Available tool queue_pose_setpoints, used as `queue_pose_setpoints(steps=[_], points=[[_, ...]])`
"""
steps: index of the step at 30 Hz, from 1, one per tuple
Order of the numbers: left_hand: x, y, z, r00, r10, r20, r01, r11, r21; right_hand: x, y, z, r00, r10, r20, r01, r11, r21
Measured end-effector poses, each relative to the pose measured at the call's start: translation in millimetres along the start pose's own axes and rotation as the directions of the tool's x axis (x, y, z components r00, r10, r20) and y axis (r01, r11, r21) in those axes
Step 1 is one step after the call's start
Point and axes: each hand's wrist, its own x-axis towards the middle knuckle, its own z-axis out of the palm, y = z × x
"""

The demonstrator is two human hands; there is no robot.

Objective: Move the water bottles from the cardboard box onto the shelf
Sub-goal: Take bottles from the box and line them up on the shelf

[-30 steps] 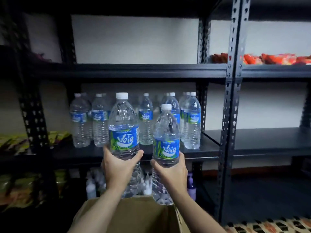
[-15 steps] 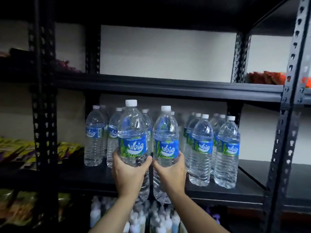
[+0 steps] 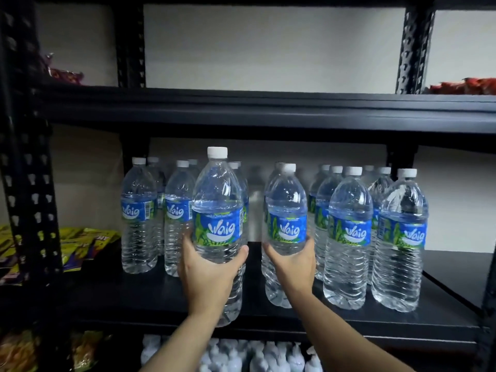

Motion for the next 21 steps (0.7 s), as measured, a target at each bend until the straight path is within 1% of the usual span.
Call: queue_pose_setpoints(steps=[4,7,9,17,21], points=[[1.5,-4.3,-0.6,1.000,0.009,-0.007,-0.009,1.000,0.006,-1.1,8.1,1.9,1.000,-0.013,0.023,0.013,1.000,0.021],[1.7,-3.8,-0.5,1.000,0.010,0.010,-0.010,1.000,0.013,-2.9,10.2,-1.0,0.995,-0.060,0.077,0.058,0.998,0.022],[1.2,-2.8,0.4,1.000,0.012,0.016,-0.013,1.000,0.018,-2.6,11.3,-2.1,0.992,-0.067,0.105,0.063,0.997,0.044],[-0.8,-5.5,10.3,1.000,0.019,-0.004,-0.018,0.999,0.031,1.0,17.6,6.2,0.992,-0.077,0.096,0.071,0.995,0.066],[-0.3,-6.2,12.0,0.999,0.033,0.011,-0.033,0.999,0.027,-2.2,24.3,4.2,0.987,-0.083,0.136,0.075,0.995,0.063]])
